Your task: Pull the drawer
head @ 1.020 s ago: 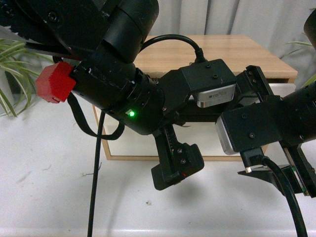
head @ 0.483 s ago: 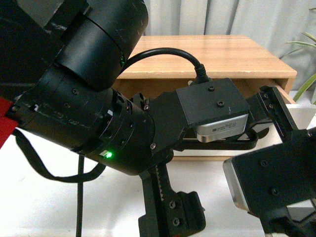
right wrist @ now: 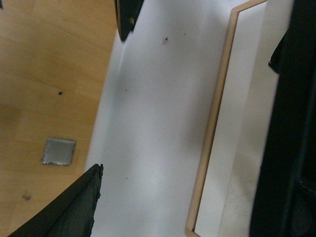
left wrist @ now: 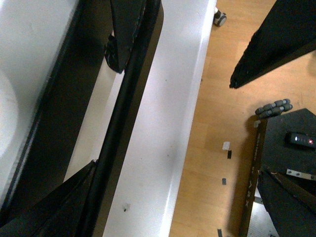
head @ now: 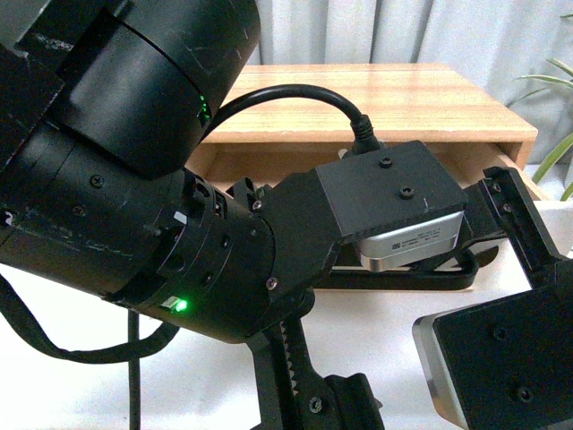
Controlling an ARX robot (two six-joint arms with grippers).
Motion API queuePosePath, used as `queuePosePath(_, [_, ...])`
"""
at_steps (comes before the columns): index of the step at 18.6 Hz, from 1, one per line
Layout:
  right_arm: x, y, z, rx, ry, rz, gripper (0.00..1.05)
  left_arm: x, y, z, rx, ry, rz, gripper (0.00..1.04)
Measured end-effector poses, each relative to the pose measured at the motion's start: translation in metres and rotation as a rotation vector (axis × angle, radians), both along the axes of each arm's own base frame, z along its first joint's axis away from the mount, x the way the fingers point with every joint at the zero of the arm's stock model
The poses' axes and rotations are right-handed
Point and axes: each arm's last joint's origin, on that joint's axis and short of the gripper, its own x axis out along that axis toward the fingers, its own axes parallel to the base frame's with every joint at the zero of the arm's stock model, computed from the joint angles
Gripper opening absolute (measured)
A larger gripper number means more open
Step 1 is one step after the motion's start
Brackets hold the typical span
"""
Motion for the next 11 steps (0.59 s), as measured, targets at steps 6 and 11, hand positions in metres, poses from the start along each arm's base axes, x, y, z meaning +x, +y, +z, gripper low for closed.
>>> queuePosePath(6, [0.002,0.001,0.009,0.040,-0.036,-0.012,0.98,0.001,0.003,0.011,-0.051,-0.012,0.027,0.98])
queuePosePath(11, [0.000,-0.001,0.036,0.120,-0.051,-0.062,0.98,-0.006,0.011,0.045,-0.180,-0.044,0.032,0.98])
